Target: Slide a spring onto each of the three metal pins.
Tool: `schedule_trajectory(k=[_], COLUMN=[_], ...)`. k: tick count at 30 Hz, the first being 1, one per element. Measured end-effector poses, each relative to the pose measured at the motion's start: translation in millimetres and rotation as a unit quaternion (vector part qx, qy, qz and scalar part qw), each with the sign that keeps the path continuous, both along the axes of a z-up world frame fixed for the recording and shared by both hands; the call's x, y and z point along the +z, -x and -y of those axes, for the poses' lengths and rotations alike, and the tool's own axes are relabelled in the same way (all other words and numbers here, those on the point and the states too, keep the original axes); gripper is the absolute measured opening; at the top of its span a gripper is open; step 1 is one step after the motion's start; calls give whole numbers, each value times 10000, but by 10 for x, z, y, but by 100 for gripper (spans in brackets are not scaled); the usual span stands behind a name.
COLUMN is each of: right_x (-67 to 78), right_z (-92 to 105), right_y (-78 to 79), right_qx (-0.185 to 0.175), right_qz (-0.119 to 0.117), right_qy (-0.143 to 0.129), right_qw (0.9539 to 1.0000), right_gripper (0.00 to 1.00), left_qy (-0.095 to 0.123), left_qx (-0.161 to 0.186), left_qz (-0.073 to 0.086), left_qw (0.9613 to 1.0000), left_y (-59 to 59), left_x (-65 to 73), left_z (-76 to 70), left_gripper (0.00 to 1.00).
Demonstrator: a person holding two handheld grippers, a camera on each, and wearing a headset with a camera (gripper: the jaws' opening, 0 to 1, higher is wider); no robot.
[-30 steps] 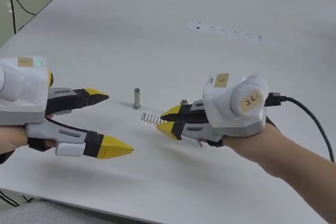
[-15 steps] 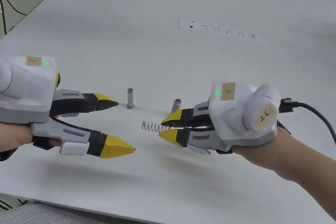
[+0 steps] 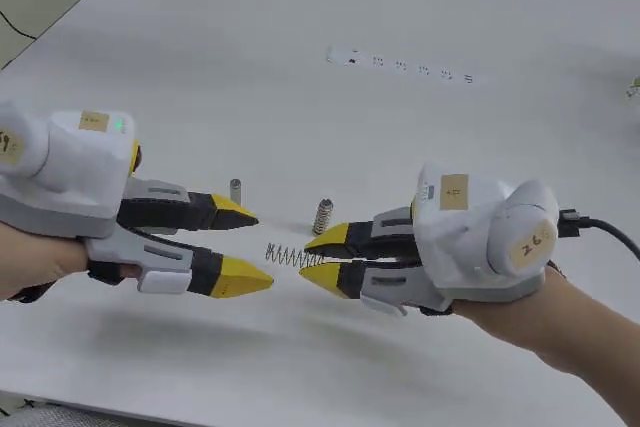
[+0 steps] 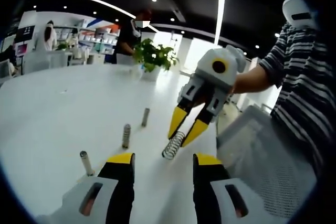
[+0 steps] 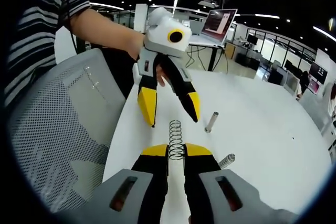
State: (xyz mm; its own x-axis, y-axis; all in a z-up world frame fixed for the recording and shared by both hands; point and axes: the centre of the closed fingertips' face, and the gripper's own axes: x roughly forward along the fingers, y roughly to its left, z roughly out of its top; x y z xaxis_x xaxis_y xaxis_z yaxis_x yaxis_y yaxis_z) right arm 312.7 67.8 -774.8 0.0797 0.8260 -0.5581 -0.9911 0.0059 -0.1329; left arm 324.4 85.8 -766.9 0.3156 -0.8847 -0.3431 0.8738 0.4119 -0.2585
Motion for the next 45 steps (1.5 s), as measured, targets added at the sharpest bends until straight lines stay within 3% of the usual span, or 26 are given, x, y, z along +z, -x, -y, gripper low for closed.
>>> schedule_trajectory(k=[4, 13, 25, 30, 34, 35, 45], right_x=[27, 102, 114, 103, 96, 97, 98], right_z=[-5, 0, 13, 22, 28, 29, 22], right_y=[14, 23, 32, 37, 40, 39, 42], right_qx=[17, 93, 103, 105, 105, 111, 137], right_qz=[-34, 22, 73, 77, 64, 66, 62], right_qy=[-57, -100, -86, -69, -65, -64, -75], right_qw=[10000, 9999, 9999, 9999, 9999, 9999, 9999], right_gripper=[8, 8, 8, 8, 8, 8, 8], left_qy=[77, 92, 102, 67, 78, 69, 122], left_qx=[-156, -321, -432, -458, -454, -472, -448], left_qz=[6, 44, 90, 183, 149, 211, 160], left_qw=[9998, 9994, 9990, 9988, 9988, 9986, 9988], left_y=[17, 40, 80, 83, 86, 85, 87], left_x=[42, 47, 56, 48, 44, 50, 77], left_z=[76, 155, 179, 189, 196, 197, 190], left_gripper=[28, 20, 4, 4, 4, 4, 4])
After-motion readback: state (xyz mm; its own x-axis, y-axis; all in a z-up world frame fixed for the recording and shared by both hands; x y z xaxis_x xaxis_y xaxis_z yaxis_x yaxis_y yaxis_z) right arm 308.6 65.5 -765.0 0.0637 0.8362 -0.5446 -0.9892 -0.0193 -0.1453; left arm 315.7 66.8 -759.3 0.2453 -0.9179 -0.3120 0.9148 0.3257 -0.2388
